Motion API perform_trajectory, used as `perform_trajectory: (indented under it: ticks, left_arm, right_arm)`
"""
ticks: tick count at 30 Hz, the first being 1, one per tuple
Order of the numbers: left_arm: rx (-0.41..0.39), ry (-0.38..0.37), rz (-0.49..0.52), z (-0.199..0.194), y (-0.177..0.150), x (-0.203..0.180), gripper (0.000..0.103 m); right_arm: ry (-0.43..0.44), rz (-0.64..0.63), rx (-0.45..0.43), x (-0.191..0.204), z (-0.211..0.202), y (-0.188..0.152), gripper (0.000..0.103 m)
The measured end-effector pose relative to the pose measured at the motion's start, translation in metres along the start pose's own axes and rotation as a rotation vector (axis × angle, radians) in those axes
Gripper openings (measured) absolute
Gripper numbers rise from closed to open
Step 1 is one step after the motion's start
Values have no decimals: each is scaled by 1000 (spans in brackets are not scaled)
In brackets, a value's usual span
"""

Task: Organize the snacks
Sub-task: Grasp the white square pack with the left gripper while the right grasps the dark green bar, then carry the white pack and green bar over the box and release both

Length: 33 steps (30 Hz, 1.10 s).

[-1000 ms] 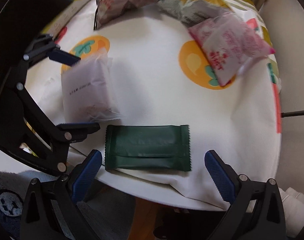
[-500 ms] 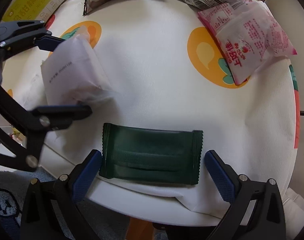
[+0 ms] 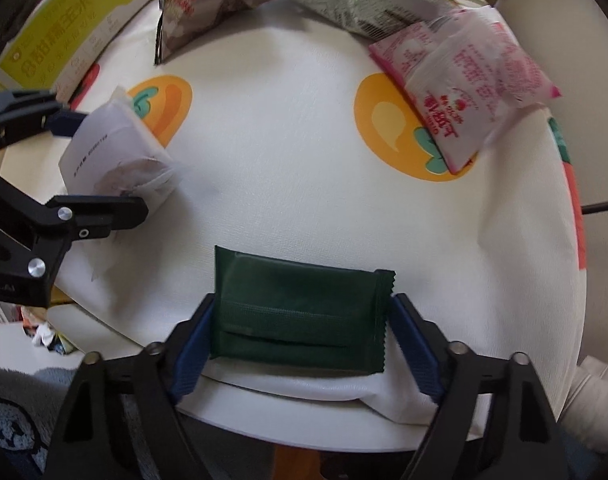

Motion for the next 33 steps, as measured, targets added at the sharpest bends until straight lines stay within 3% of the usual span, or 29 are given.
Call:
perform_trajectory:
  ticks: [9,19,25,33]
  left_arm:
    - [-31,2,-87,-14,-15,6,73]
    - [-159,46,-180,-90,-19,21,73]
    - [-298,113,-276,-149,-22,16,73]
    - [-423,189,-426,-204,-45,65,73]
  right_arm:
    - [57,60,-54,-20,-7,10,62]
    - [63,20,-151,-29,-53,38,62]
    - [76,-63,-263,-14,-107,44,62]
    - [136,-186,-379,53,-161,79,62]
Point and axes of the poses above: each gripper's, at about its wrist camera, not at the fingertips, and z roughly the way its jaws point, x to its left, y to its top, the point moved 3 cm from there along z, roughly the way its jaws point, and after that the axes turned 1 degree about -y, right-handed, at the moved point
